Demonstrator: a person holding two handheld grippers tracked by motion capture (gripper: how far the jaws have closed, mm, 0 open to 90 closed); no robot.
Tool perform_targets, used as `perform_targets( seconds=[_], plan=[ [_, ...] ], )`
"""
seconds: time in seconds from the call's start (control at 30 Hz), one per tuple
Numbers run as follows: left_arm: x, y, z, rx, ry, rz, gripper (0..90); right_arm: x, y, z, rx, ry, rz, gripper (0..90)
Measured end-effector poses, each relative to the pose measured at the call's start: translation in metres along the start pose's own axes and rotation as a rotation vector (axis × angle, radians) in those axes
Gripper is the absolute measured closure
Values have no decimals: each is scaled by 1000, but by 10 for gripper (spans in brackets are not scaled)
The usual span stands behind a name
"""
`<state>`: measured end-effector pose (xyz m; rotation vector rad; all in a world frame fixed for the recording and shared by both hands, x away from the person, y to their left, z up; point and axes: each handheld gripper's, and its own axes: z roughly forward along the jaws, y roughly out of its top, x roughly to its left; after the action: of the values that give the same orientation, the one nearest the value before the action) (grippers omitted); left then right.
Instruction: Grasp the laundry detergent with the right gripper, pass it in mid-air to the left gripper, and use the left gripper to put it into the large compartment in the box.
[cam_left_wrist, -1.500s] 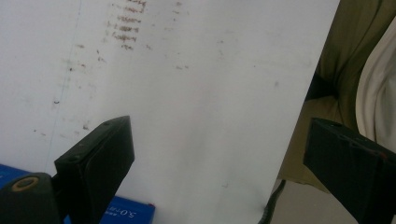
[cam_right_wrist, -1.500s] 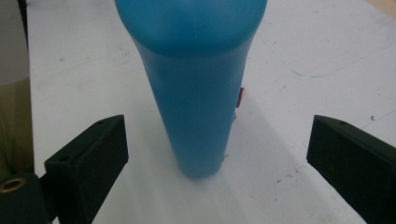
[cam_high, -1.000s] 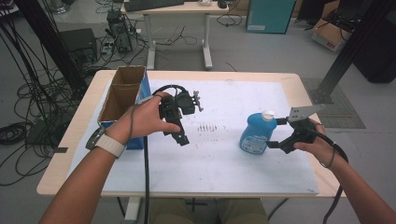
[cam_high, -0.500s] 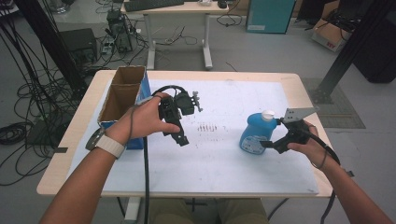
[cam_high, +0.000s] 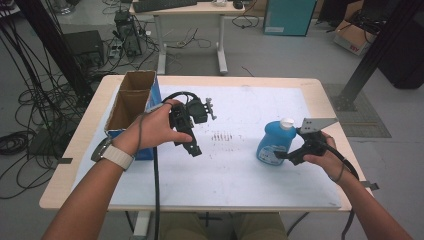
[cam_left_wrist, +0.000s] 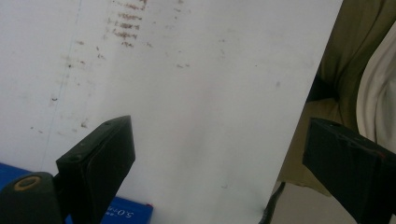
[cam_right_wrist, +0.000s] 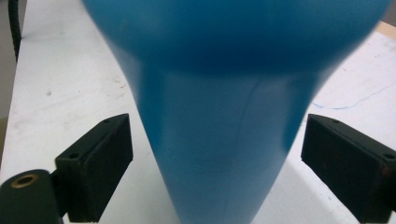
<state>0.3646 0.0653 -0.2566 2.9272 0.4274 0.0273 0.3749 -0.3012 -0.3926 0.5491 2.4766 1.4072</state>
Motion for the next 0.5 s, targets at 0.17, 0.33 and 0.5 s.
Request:
perform_targets(
  seconds=[0.17,0.33,0.5],
  plan=[
    [1,0,0,2,0,1,98,2,-3,3,-23,-10,2,104],
    [1,0,1,1,-4,0,98,3,-4,6,-43,-11,3,115],
    [2,-1,1,3,-2,0,99,3,-6,8,-50,-14,17,129]
  ],
)
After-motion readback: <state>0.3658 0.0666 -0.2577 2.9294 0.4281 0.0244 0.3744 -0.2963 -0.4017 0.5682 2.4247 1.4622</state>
